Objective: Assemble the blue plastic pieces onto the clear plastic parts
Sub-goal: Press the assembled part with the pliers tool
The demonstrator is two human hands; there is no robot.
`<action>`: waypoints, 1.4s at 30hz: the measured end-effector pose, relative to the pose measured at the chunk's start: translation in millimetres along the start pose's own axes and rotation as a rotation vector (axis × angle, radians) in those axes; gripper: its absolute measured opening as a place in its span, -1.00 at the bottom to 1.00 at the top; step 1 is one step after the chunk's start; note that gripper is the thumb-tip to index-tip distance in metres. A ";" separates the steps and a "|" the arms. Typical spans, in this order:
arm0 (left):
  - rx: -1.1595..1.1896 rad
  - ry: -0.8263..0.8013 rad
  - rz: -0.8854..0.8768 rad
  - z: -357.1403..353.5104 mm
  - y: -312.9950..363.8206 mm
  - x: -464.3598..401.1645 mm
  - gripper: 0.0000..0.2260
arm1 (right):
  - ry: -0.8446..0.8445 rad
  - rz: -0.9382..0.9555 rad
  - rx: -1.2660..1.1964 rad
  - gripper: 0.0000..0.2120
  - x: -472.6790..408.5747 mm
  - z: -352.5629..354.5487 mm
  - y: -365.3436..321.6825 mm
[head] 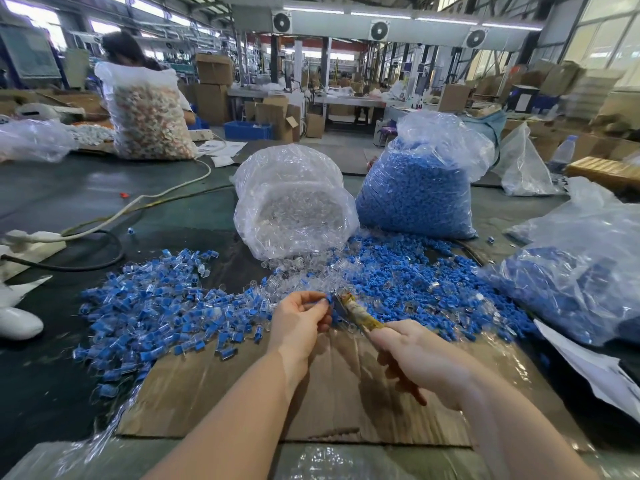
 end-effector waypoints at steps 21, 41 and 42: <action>-0.108 0.120 0.023 6.2 14.8 7.9 -0.91 | -0.247 0.021 -0.184 -0.58 9.7 -7.7 -10.7; -0.112 0.107 0.045 2.4 24.5 15.0 -0.88 | -0.102 0.147 0.099 -0.87 12.7 -7.5 -16.9; -0.116 0.105 0.042 1.5 25.3 15.7 -0.88 | -0.086 0.159 0.114 -0.86 12.6 -7.7 -17.4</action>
Point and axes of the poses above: each hand's wrist, its own x-axis away from the middle knuckle, its own z-axis out of the back of the hand, y = z × x, the point moved 5 cm from there along -x, towards the middle knuckle, and after that the axes turned 2 degrees about -y, right-handed, at the moved point
